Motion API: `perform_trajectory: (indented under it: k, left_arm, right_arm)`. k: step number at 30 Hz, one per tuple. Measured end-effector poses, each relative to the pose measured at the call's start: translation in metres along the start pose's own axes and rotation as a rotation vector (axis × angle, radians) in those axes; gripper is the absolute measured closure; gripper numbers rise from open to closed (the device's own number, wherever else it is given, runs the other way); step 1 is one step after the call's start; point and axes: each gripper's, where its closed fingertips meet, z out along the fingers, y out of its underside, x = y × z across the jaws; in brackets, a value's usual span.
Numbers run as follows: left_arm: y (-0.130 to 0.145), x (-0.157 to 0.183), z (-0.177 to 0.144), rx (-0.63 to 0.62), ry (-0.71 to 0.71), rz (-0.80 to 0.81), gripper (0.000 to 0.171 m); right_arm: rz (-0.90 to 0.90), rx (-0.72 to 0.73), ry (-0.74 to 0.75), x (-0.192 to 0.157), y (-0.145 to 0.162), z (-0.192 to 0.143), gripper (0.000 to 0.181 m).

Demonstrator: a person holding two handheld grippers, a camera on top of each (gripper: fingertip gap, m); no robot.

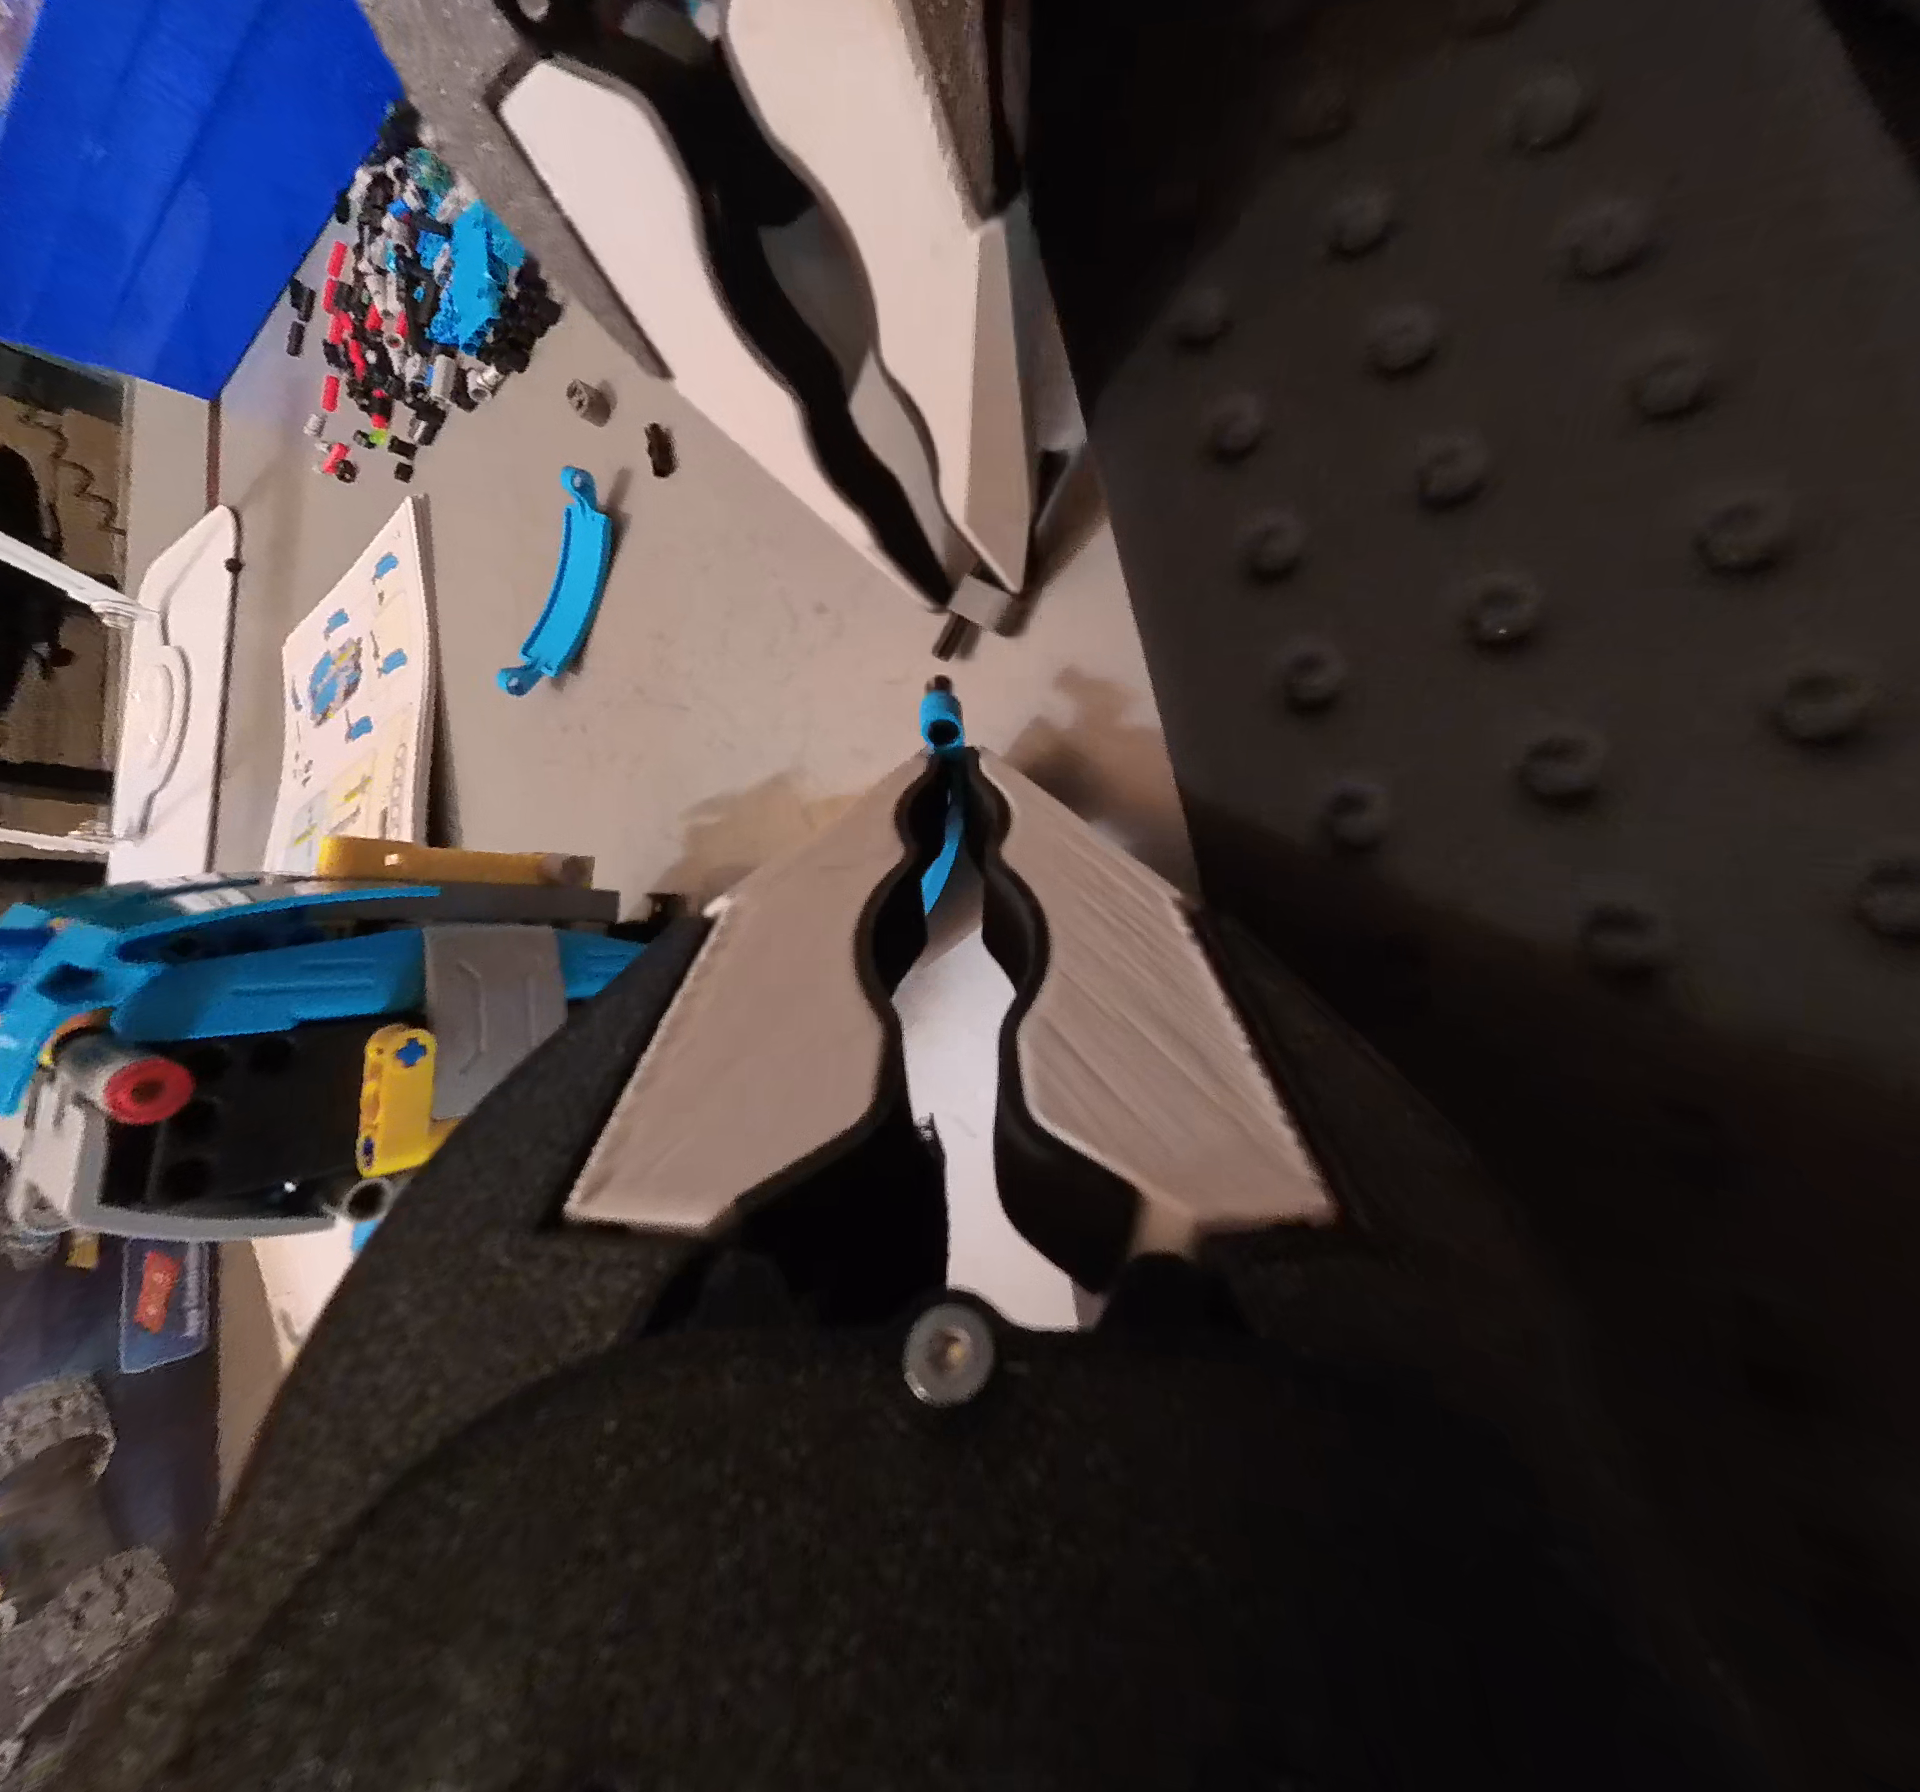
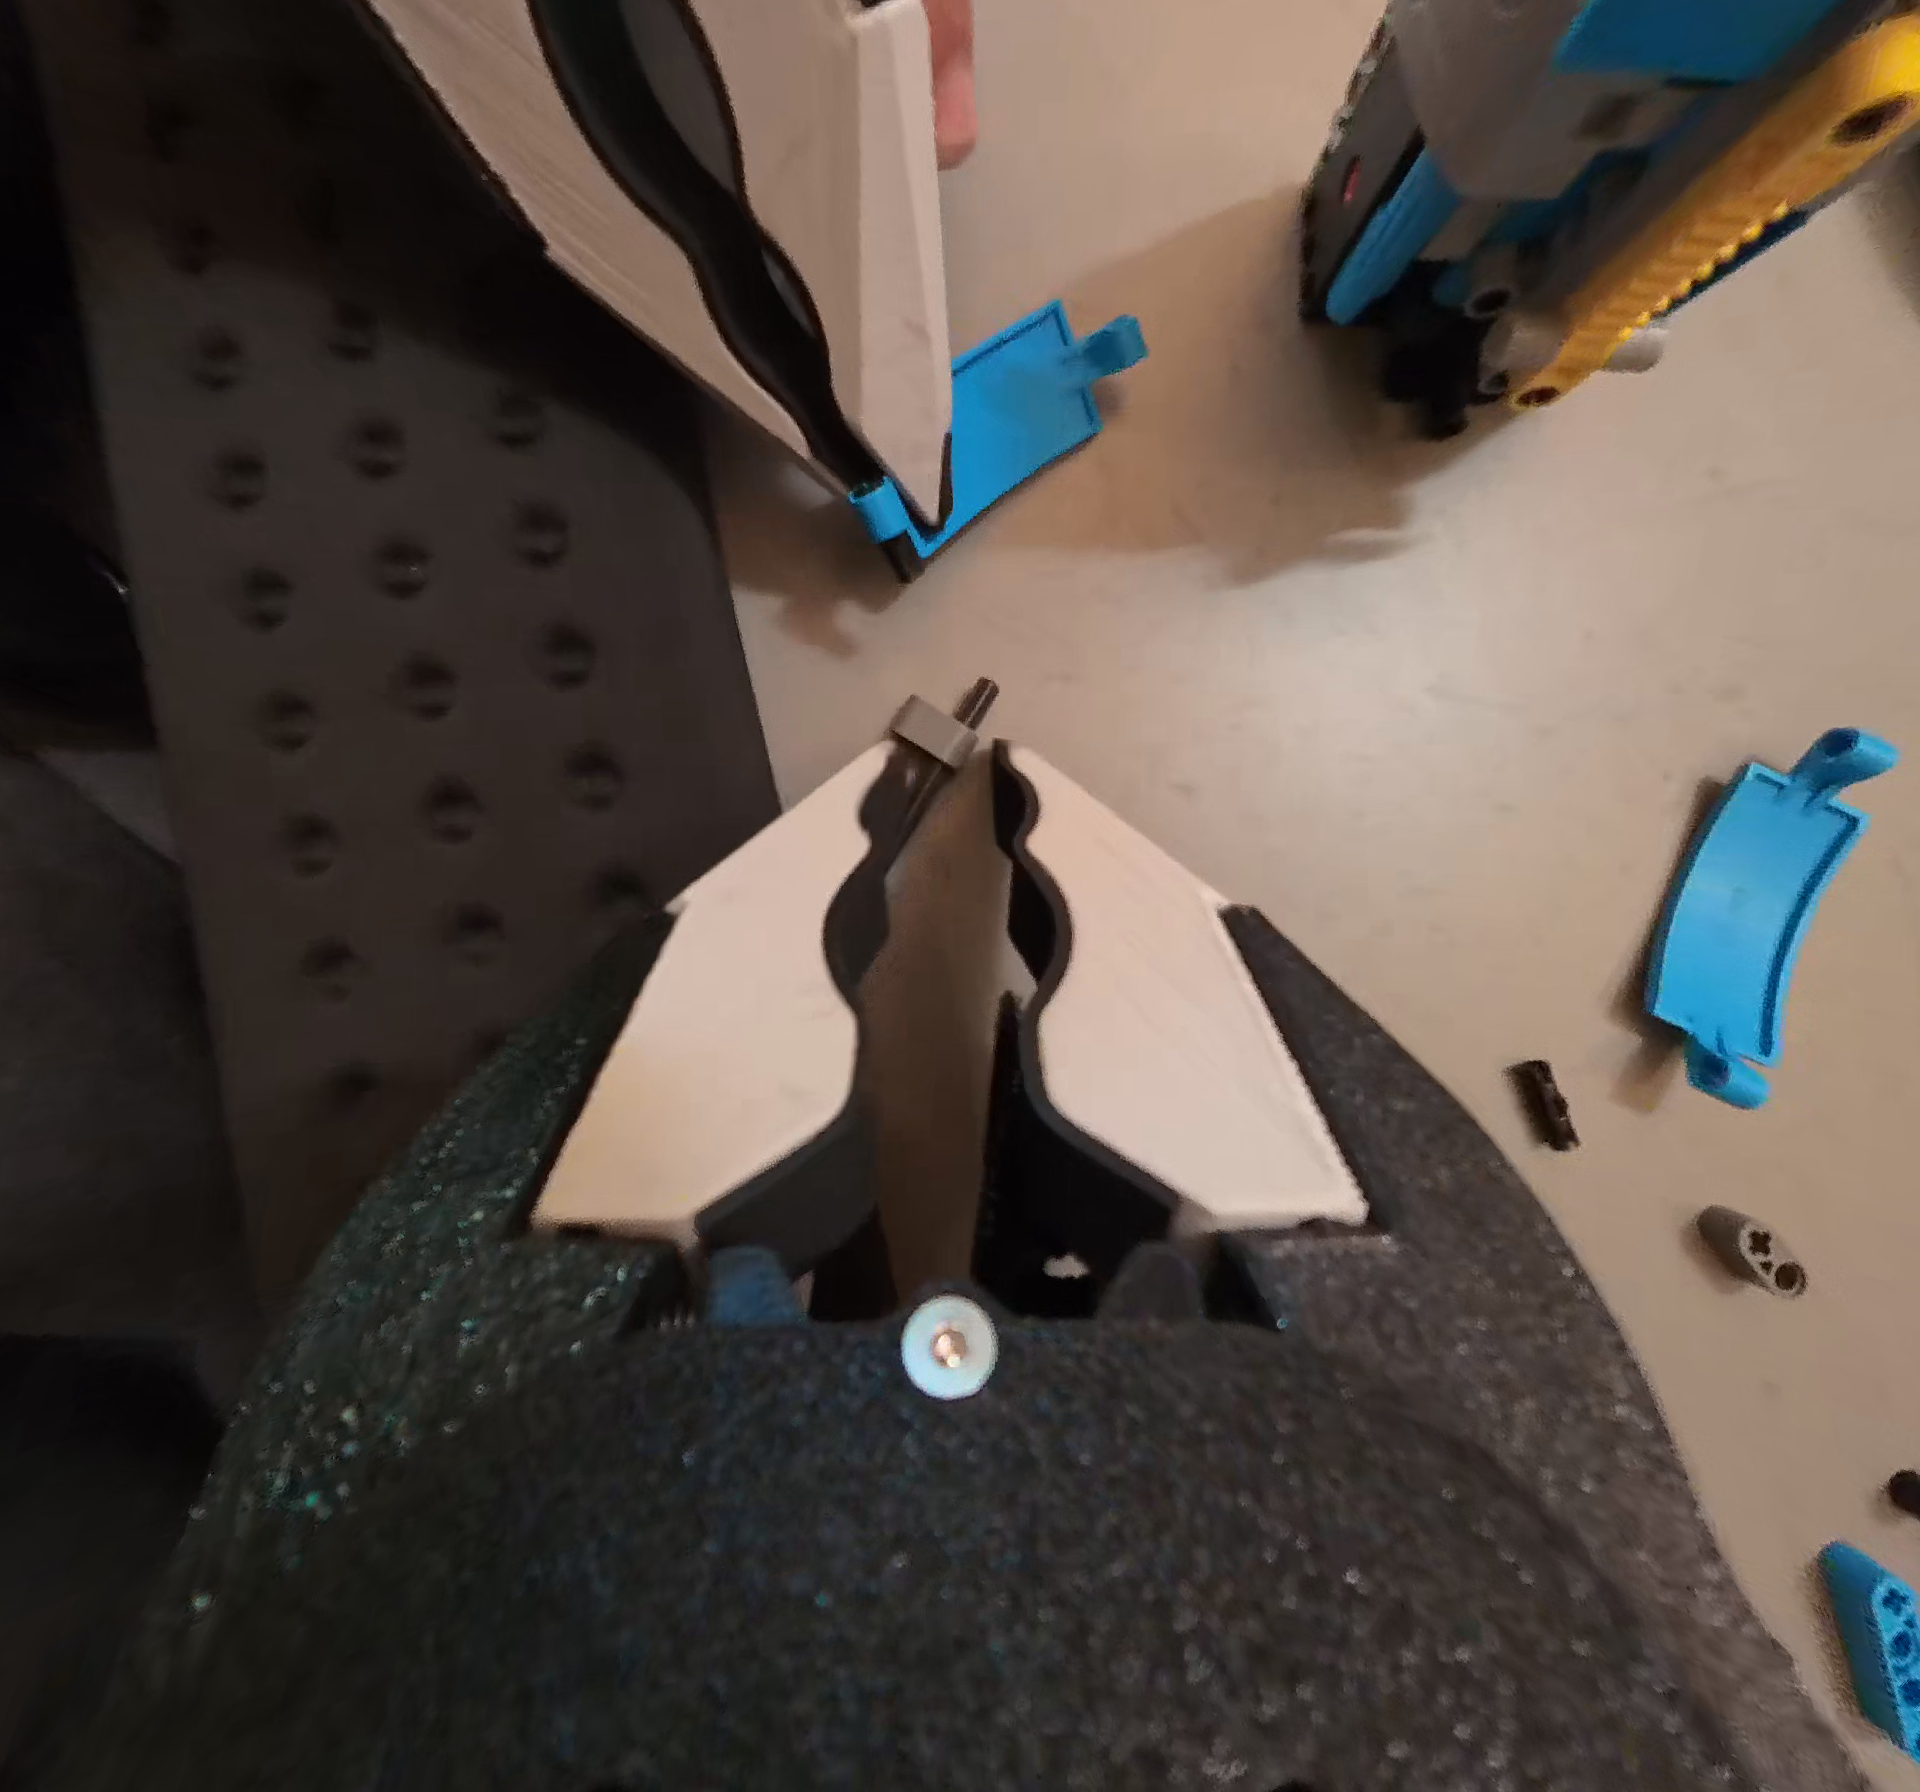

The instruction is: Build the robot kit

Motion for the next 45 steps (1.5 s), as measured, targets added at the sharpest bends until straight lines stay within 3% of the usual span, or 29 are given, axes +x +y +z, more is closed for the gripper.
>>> perform_trajectory:
  k: [8, 11, 14, 22, 31, 34, 41, 43, 45]
  left_arm:
    - [-0.004, 0.000, 0.004, 0.088, -0.035, 0.002, 0.170]
    - [-0.008, -0.003, -0.002, 0.156, -0.006, -0.108, 0.170]
    - [-0.013, -0.008, -0.011, 0.249, 0.068, -0.273, 0.170]
    - [-0.015, -0.013, -0.016, 0.298, 0.133, -0.395, 0.170]
    - [-0.023, -0.012, -0.025, 0.371, 0.336, -0.658, 0.171]
    - [-0.021, -0.016, -0.024, 0.361, 0.321, -0.690, 0.171]
    - [-0.018, -0.023, -0.025, 0.374, 0.258, -0.649, 0.170]
    - [-0.018, -0.026, -0.027, 0.375, 0.206, -0.586, 0.170]
    - [-0.018, -0.025, -0.029, 0.380, 0.186, -0.543, 0.170]
  right_arm:
    - [0.031, 0.072, -0.002, 0.002, -0.007, -0.003, 0.175]
    - [-0.033, 0.222, 0.003, -0.001, -0.030, -0.017, 0.175]
    - [-0.132, 0.285, 0.088, 0.001, -0.040, -0.021, 0.174]
    - [-0.259, 0.299, 0.214, 0.007, -0.049, -0.025, 0.175]
    - [-0.423, 0.315, 0.396, 0.003, -0.063, -0.030, 0.176]
    - [-0.426, 0.296, 0.450, 0.009, -0.064, -0.029, 0.176]
    - [-0.287, 0.367, 0.352, 0.017, -0.063, -0.032, 0.174]
    - [-0.158, 0.446, 0.198, 0.013, -0.065, -0.041, 0.151]
    - [-0.003, 0.518, -0.065, 0.001, -0.070, -0.047, 0.145]
